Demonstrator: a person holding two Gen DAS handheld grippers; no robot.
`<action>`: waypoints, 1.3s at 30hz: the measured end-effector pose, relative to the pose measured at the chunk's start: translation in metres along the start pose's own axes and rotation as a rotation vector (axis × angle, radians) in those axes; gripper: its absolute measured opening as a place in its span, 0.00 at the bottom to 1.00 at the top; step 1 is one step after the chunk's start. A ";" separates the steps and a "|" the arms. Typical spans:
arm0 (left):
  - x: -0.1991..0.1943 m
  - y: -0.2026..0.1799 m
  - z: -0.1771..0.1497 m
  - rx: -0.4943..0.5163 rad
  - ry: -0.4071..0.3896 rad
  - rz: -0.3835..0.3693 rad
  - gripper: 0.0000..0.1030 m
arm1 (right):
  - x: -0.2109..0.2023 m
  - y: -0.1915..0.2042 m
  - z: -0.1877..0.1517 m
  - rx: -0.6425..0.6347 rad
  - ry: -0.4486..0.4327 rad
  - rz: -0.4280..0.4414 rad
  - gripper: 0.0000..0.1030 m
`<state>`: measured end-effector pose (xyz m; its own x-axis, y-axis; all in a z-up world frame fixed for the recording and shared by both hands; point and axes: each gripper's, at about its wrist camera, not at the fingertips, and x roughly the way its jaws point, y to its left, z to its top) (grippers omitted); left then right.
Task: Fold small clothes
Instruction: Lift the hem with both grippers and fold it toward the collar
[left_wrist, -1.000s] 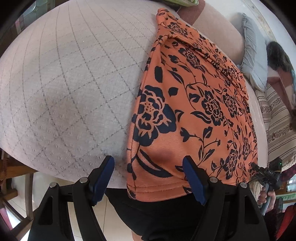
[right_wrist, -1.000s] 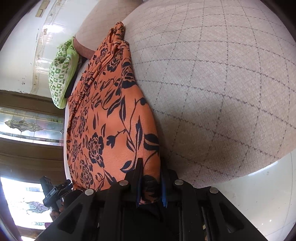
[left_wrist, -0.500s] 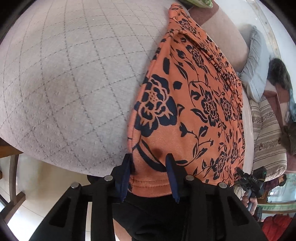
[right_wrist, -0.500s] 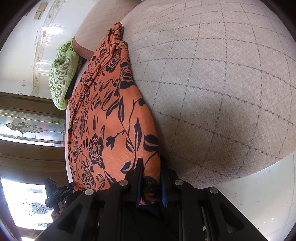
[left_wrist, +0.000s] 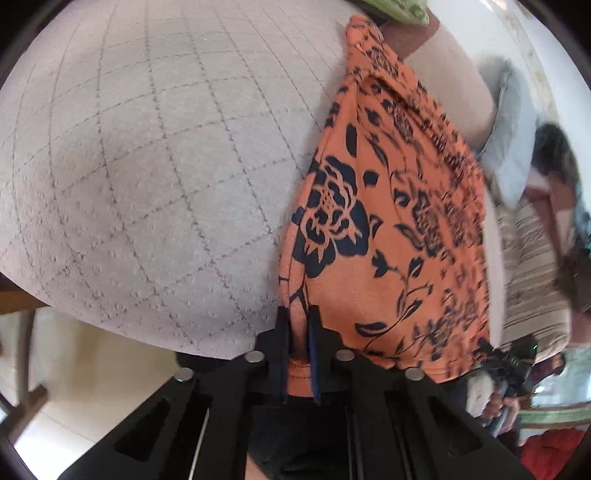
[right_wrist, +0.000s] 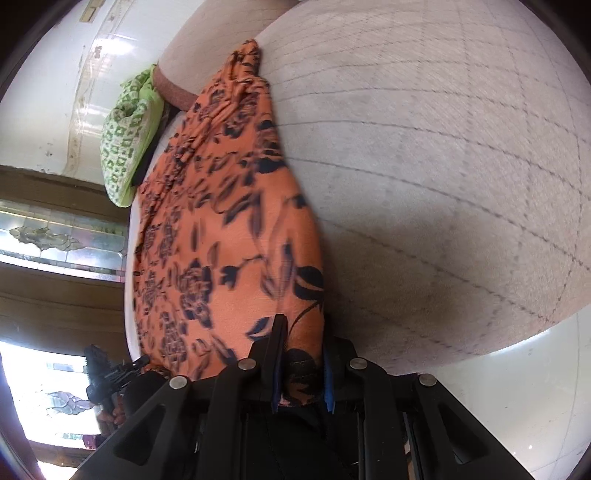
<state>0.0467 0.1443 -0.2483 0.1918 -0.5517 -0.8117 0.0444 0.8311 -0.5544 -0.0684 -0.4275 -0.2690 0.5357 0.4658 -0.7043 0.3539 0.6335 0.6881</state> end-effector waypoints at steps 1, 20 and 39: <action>-0.002 -0.001 0.001 0.004 -0.006 -0.005 0.06 | -0.004 0.008 0.003 -0.008 -0.010 0.031 0.16; -0.065 -0.062 0.060 0.086 -0.158 -0.169 0.06 | -0.101 0.074 0.081 -0.032 -0.281 0.221 0.15; 0.003 -0.020 0.012 -0.003 0.030 -0.062 0.56 | -0.005 -0.015 0.011 0.079 -0.026 0.033 0.77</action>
<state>0.0583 0.1272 -0.2378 0.1596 -0.6043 -0.7806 0.0523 0.7948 -0.6046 -0.0681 -0.4466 -0.2736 0.5674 0.4686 -0.6771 0.3946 0.5670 0.7230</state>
